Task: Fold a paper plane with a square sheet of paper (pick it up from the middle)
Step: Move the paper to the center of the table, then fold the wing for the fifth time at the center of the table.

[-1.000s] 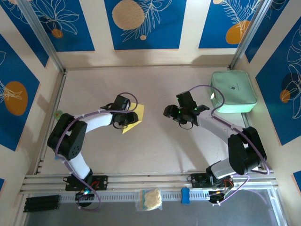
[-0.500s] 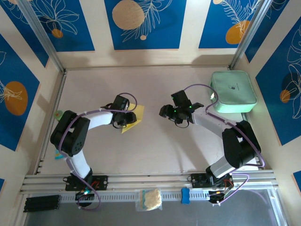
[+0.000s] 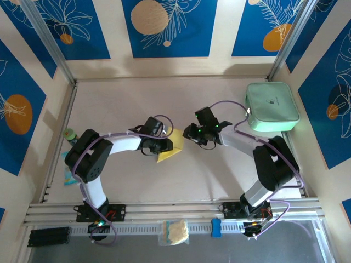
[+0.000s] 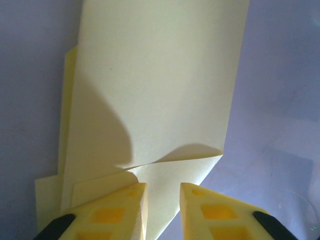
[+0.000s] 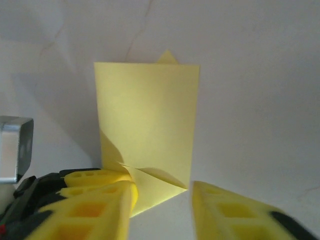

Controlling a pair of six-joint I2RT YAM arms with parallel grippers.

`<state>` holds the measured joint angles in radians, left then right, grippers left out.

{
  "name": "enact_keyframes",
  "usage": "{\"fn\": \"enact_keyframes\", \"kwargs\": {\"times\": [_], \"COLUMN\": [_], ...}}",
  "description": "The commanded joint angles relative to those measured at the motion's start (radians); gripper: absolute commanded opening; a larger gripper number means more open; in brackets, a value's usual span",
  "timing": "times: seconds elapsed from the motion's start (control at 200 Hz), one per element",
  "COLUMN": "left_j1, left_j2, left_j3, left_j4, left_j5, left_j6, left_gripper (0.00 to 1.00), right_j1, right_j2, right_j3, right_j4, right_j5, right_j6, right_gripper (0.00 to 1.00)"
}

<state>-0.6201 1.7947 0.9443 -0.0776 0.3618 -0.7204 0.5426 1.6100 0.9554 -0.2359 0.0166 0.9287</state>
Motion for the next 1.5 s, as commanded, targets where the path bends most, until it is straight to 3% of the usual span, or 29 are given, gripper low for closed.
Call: {"fn": "enact_keyframes", "kwargs": {"times": [0.0,0.2,0.41,0.76,0.965,1.081,1.191,1.496], "left_j1": [0.003,0.002,0.002,0.004,0.005,0.008,0.013,0.030], "left_j2": [-0.013,-0.073,-0.131,-0.055,-0.044,-0.032,-0.032,-0.034], "left_j3": [-0.010,-0.015,-0.041,-0.037,-0.054,-0.079,-0.100,-0.134], "left_j4": [0.020,-0.002,-0.054,-0.067,-0.074,-0.059,-0.048,-0.025], "left_j5": [0.020,-0.010,-0.107,-0.170,-0.222,-0.217,-0.209,-0.168], "left_j6": [-0.033,-0.034,-0.027,-0.053,-0.069,-0.098,-0.128,-0.157], "left_gripper": [0.22,0.20,0.17,0.11,0.08,0.07,0.06,0.06], "right_j1": [0.022,0.051,0.055,0.056,0.043,0.034,0.035,0.072], "right_j2": [0.076,0.187,0.247,0.258,0.154,0.089,0.049,0.092], "right_j3": [0.036,0.108,0.149,0.158,0.100,0.036,-0.013,-0.025], "right_j4": [0.014,0.007,-0.028,-0.036,0.006,0.022,0.015,0.025], "right_j5": [-0.076,-0.113,-0.112,-0.124,-0.108,-0.082,-0.046,-0.066], "right_j6": [0.024,0.009,-0.001,0.007,0.026,0.083,0.153,0.264], "right_gripper": [0.25,0.17,0.16,0.16,0.23,0.36,0.41,0.42]}}
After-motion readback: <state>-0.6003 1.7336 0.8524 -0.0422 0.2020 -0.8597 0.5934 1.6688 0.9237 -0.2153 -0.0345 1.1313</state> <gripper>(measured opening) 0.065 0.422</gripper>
